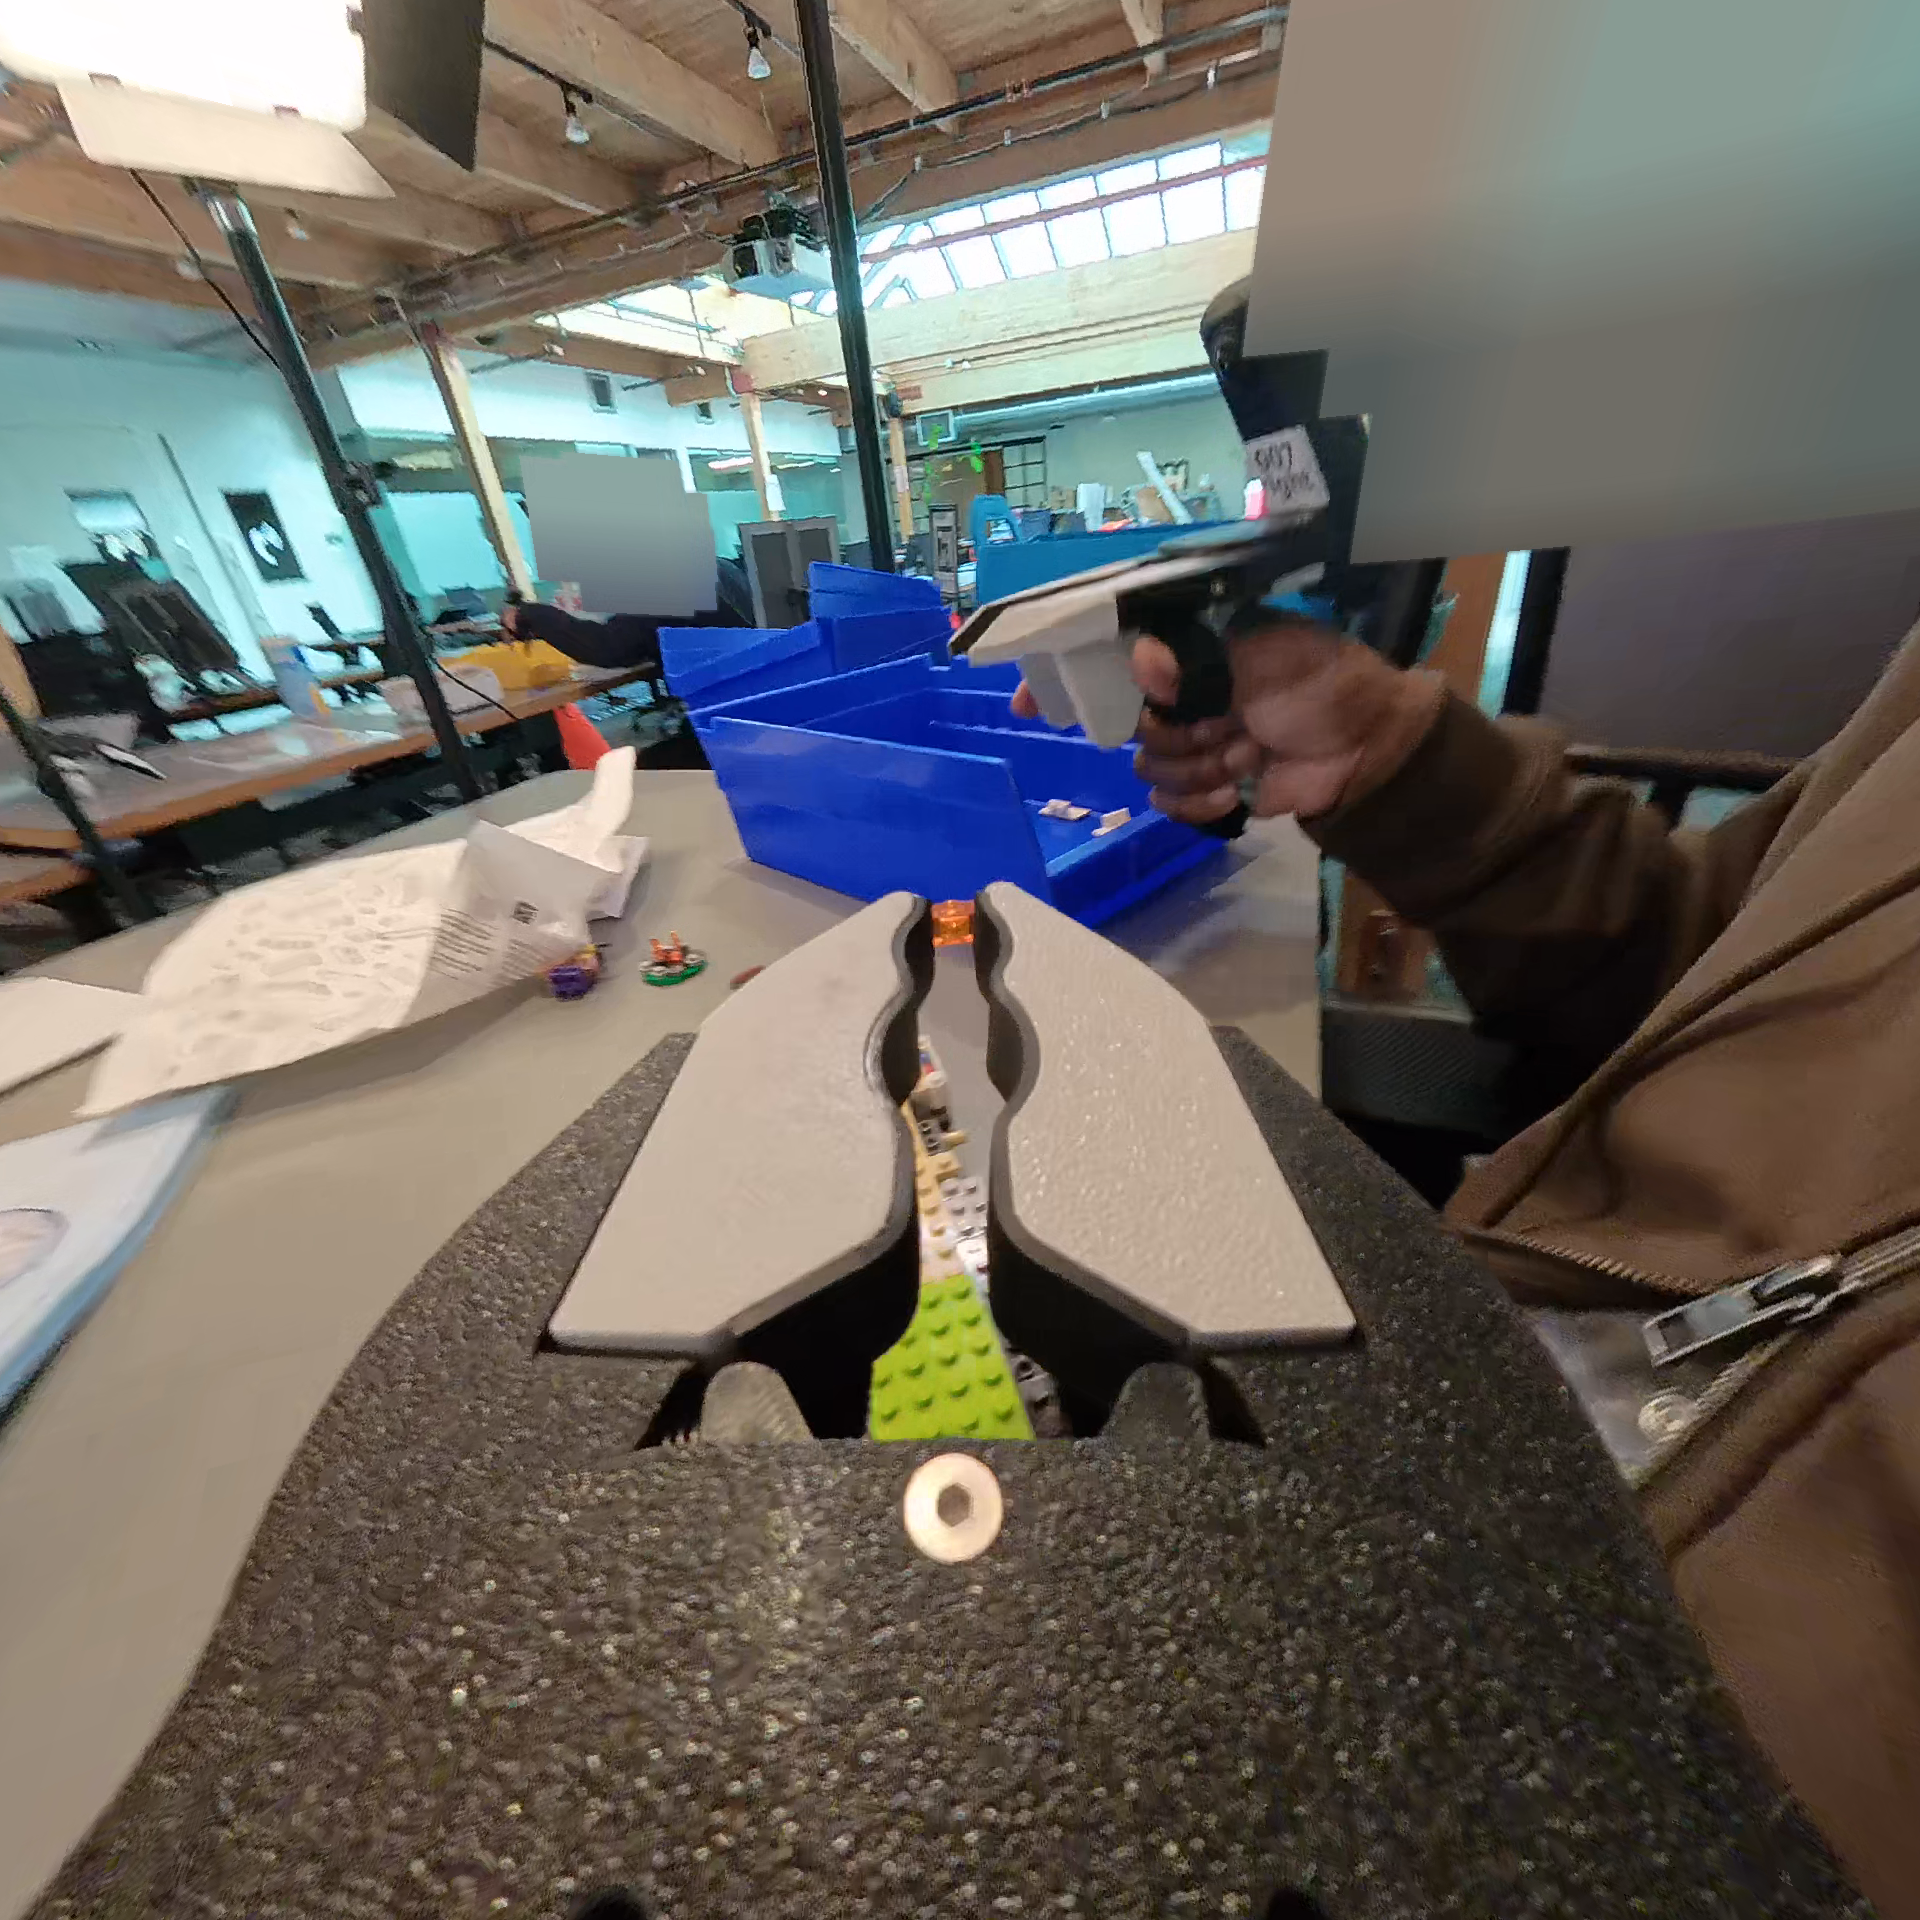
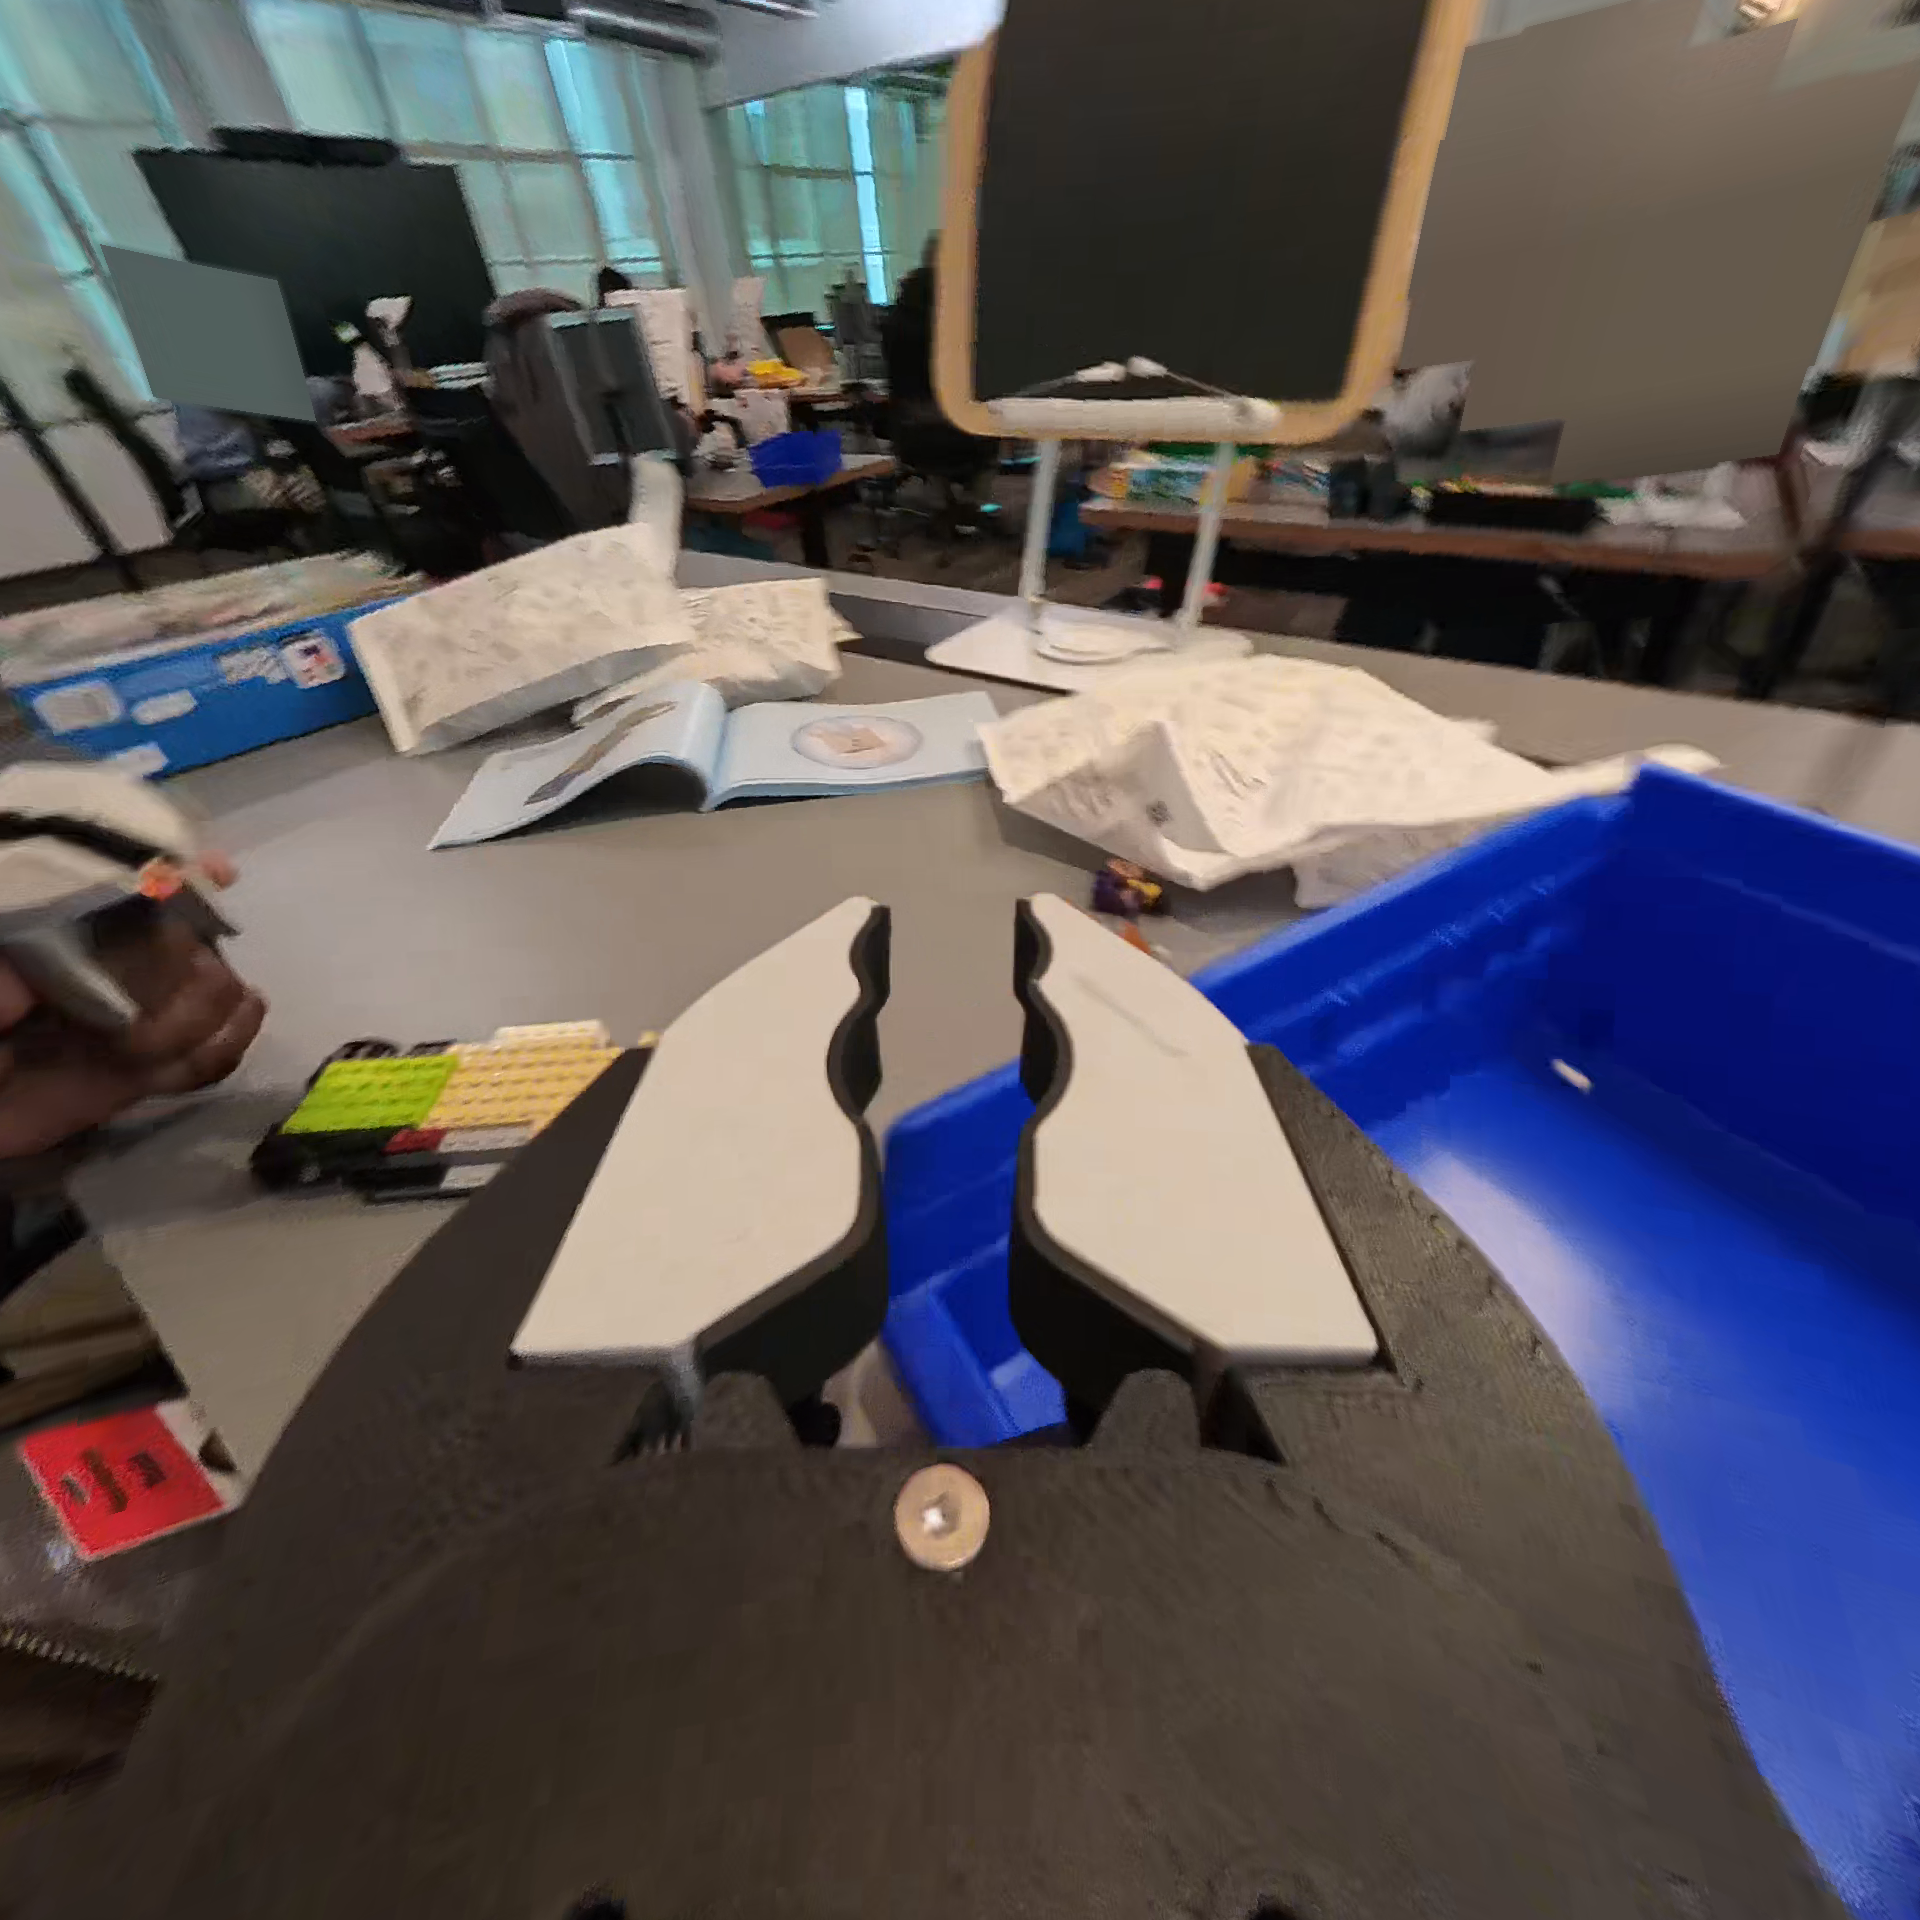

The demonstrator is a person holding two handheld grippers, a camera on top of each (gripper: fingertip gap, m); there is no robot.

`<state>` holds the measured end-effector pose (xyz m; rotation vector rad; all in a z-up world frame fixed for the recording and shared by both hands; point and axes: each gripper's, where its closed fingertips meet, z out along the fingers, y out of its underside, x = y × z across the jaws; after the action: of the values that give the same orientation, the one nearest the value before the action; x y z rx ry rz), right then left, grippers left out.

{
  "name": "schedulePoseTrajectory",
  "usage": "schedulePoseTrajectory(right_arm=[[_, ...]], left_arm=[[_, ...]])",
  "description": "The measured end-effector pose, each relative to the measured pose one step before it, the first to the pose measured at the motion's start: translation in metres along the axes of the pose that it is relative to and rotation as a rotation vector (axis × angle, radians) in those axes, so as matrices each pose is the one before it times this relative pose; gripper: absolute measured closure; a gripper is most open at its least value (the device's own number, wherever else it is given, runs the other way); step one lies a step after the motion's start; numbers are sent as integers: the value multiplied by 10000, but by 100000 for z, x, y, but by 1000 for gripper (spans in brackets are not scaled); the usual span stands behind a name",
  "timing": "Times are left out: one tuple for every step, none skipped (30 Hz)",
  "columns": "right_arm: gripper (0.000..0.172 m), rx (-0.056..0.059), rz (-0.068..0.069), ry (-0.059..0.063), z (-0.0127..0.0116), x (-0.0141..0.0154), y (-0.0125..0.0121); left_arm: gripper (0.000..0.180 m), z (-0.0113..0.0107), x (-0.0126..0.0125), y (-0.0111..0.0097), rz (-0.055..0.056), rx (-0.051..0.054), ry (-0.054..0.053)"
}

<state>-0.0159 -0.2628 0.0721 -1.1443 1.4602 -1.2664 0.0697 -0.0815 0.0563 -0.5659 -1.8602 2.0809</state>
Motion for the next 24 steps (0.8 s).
schedulePoseTrajectory(right_arm=[[150,-58,-647,-608,669,-2029,178],[151,-102,-695,-620,860,-2160,244],[151,-76,-720,-563,997,-2122,213],[150,-4,-713,-502,1043,-2017,89],[149,103,-694,-461,1022,-1923,-91],[148,203,-678,-404,917,-1771,-252],[147,290,-640,-278,778,-1467,-404],[147,378,-532,-134,604,-1090,-519],[147,412,-365,-38,419,-782,-589],[147,437,-190,8,252,-528,-646],[147,442,-56,-9,134,-396,-679],[148,347,17,-19,97,-313,-562],[148,236,-16,33,111,-185,-419],[149,139,-79,72,129,-114,-266],[149,41,-87,76,155,-87,-111],[150,-38,-75,71,195,-74,40],[151,-49,-58,83,174,-43,78],[154,-1,-29,146,133,58,30],[158,17,9,123,67,75,20],[162,-4,42,3,48,-33,65],[164,3,46,-33,-4,-32,43],[165,-21,-2,-36,-62,24,50],[165,-70,-17,-47,-88,58,90],[166,-60,-22,10,-156,192,43]], left_arm=[[174,185,184,-338,-412,73,130],[174,166,295,-298,-379,92,190],[174,153,287,-171,-384,52,187],[174,92,163,-103,-375,66,114],[174,36,74,-53,-402,75,82],[174,-7,130,-79,-404,114,145],[174,-38,178,-120,-399,157,202],[174,-46,184,-76,-394,136,206],[174,-10,71,48,-385,57,138],[174,36,-3,136,-336,0,80],[174,35,-19,122,-275,28,63],[174,48,-31,73,-242,67,50],[174,66,-53,71,-248,65,37],[174,73,9,42,-225,82,77],[174,73,12,26,-186,87,67],[174,77,-9,54,-138,53,37],[174,89,-56,140,-77,-22,-16],[174,99,-87,188,-17,-74,-53],[174,87,-6,86,1,-20,-8],[174,17,-30,-57,-36,62,-15],[174,29,-23,20,-30,-13,16],[174,42,-36,50,-15,-34,0],[174,59,-75,39,-8,-15,-28],[174,-32,-38,-120,9,82,0]])
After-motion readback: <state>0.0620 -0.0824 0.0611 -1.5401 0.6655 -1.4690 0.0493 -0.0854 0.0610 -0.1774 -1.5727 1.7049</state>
